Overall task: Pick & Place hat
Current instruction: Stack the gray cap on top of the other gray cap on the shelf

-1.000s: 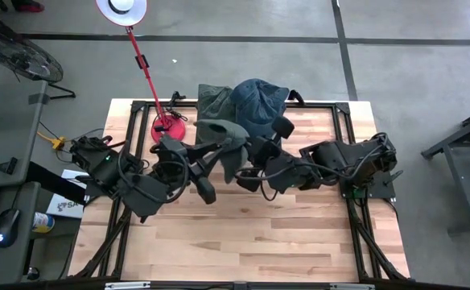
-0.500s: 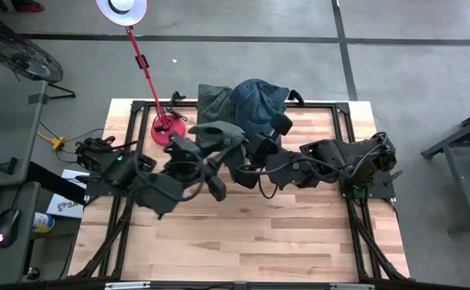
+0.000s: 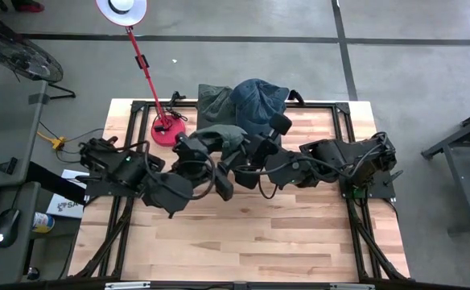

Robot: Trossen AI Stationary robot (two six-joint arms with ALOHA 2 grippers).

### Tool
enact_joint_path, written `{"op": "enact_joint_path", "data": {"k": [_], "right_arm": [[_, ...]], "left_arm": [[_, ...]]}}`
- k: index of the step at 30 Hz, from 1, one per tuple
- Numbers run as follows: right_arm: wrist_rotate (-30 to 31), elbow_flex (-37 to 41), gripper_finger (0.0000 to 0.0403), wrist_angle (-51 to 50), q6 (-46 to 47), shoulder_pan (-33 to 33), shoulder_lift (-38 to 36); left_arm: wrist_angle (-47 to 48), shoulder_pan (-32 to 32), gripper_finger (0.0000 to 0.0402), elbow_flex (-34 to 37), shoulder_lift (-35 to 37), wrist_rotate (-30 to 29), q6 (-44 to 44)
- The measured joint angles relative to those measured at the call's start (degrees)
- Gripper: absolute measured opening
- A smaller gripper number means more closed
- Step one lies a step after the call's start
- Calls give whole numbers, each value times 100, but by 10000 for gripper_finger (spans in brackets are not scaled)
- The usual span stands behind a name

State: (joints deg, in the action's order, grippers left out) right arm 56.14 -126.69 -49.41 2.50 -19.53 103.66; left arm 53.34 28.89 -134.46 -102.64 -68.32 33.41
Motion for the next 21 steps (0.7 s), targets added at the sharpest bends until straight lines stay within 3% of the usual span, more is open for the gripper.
{"op": "enact_joint_path", "data": {"k": [5, 13, 21], "right_arm": [[-103, 1, 0, -2, -1, 3, 0], [-123, 0, 0, -8, -143, 15, 0], [-627, 0, 10, -99, -410, 15, -8]], "left_arm": [[-10, -5, 192, -2, 7, -166, 298], [4, -3, 23, -2, 5, -231, 393], [81, -3, 22, -2, 5, -231, 240]]}}
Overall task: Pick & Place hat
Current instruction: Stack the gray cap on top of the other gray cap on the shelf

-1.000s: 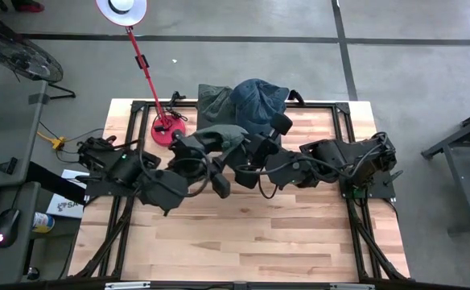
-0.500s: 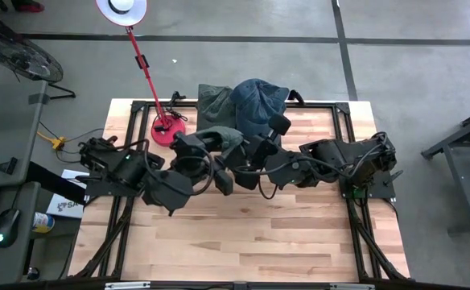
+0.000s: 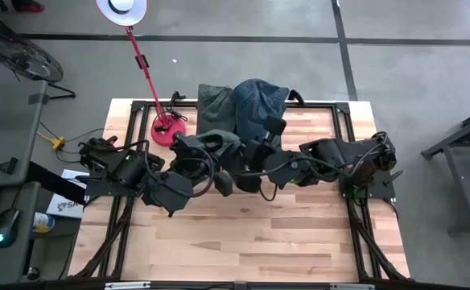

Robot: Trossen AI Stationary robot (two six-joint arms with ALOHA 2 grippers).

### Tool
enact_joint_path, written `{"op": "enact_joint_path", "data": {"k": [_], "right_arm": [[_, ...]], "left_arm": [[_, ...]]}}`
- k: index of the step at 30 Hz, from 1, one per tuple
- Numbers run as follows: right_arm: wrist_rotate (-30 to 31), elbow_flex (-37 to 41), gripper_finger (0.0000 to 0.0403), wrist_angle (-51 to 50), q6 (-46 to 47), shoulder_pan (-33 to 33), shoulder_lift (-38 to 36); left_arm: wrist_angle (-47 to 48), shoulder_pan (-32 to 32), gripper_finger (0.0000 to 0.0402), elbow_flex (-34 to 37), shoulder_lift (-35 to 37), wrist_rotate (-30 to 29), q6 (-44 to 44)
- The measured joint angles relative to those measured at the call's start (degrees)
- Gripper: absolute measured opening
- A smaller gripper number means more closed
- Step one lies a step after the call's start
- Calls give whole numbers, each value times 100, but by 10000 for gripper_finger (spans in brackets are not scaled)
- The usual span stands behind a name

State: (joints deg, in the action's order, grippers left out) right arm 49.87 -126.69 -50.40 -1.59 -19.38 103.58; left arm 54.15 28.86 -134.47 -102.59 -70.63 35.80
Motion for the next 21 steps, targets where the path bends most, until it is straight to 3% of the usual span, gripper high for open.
{"op": "enact_joint_path", "data": {"k": [6, 10, 14, 21], "right_arm": [[-752, 2, 51, -413, 1, -2, -168], [-1314, 2, 91, -932, 160, -2, -384], [-2086, 2, 134, -1433, 149, -1, -657], [-4059, 2, 193, -2136, -534, 74, -968]], "left_arm": [[5, 0, 22, 0, 9, 259, -317], [91, -49, 22, -4, 67, 898, -436], [471, -158, 22, -4, 102, 2085, -407], [879, -486, 22, -4, 125, 4896, -722]]}}
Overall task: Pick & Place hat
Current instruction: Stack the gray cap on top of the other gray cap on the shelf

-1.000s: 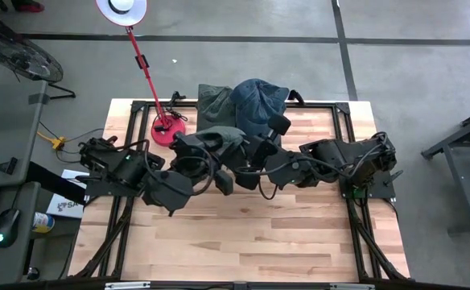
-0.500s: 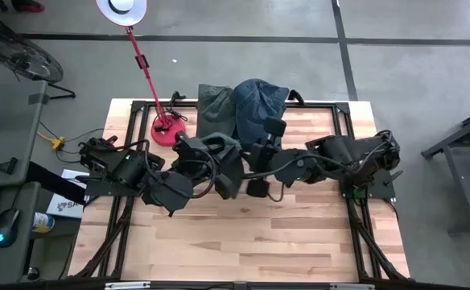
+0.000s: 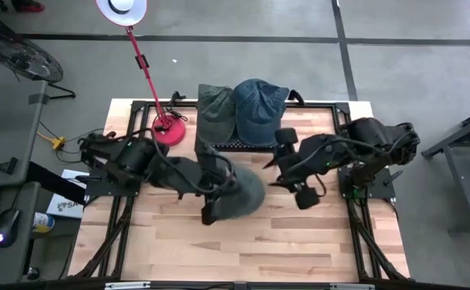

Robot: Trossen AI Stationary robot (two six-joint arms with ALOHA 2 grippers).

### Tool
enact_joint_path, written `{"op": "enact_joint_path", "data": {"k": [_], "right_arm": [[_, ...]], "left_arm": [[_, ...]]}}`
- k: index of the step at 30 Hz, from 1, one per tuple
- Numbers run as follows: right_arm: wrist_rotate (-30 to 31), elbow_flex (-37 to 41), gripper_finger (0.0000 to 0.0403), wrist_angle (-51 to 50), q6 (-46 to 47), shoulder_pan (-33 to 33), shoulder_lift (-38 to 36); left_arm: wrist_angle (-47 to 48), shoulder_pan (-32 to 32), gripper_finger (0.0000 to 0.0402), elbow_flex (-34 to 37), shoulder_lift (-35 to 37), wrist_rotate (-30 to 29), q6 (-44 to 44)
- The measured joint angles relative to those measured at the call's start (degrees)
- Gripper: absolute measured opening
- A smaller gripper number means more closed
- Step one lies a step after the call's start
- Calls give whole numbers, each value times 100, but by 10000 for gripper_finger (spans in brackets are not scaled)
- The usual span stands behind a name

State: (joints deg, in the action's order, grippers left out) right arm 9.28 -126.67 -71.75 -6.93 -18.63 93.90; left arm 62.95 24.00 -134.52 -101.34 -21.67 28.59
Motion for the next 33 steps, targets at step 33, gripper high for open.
{"op": "enact_joint_path", "data": {"k": [33], "right_arm": [[-624, 2, 220, 1205, -1922, 33, 818]], "left_arm": [[837, 155, 22, 0, -2, 3051, 700]]}}
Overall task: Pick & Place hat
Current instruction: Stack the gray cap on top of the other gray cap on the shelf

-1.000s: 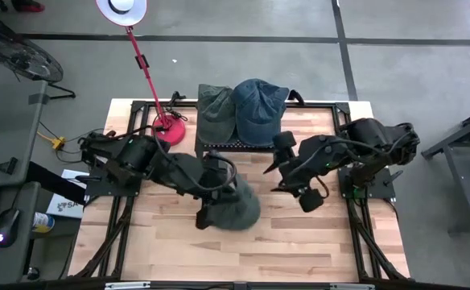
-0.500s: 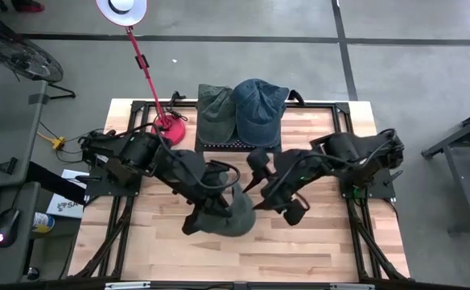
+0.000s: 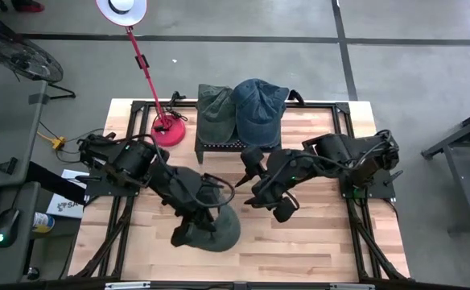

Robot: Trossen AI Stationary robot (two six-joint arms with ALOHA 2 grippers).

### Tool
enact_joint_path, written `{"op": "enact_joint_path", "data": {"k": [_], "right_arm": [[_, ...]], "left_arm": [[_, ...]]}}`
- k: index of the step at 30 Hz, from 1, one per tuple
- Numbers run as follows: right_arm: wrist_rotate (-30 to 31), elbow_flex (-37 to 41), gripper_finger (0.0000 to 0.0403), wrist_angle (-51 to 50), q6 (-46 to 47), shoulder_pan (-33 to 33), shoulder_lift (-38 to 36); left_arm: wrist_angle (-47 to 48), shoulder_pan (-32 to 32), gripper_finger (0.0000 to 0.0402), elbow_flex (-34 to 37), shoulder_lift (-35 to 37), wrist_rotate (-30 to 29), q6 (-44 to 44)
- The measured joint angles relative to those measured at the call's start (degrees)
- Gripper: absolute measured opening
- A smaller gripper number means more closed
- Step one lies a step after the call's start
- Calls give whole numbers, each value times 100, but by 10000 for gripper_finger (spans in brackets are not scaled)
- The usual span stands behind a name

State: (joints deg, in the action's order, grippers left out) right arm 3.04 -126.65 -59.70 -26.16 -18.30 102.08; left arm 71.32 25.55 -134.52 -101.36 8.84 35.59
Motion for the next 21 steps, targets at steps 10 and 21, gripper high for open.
{"op": "enact_joint_path", "data": {"k": [10, 21], "right_arm": [[-25, 0, 220, -221, 441, 69, 2], [-495, -2, 220, 161, 322, 155, 125]], "left_arm": [[1046, 150, 22, 0, -2, 10, 274], [1137, 145, 22, 0, -4, -226, -511]]}}
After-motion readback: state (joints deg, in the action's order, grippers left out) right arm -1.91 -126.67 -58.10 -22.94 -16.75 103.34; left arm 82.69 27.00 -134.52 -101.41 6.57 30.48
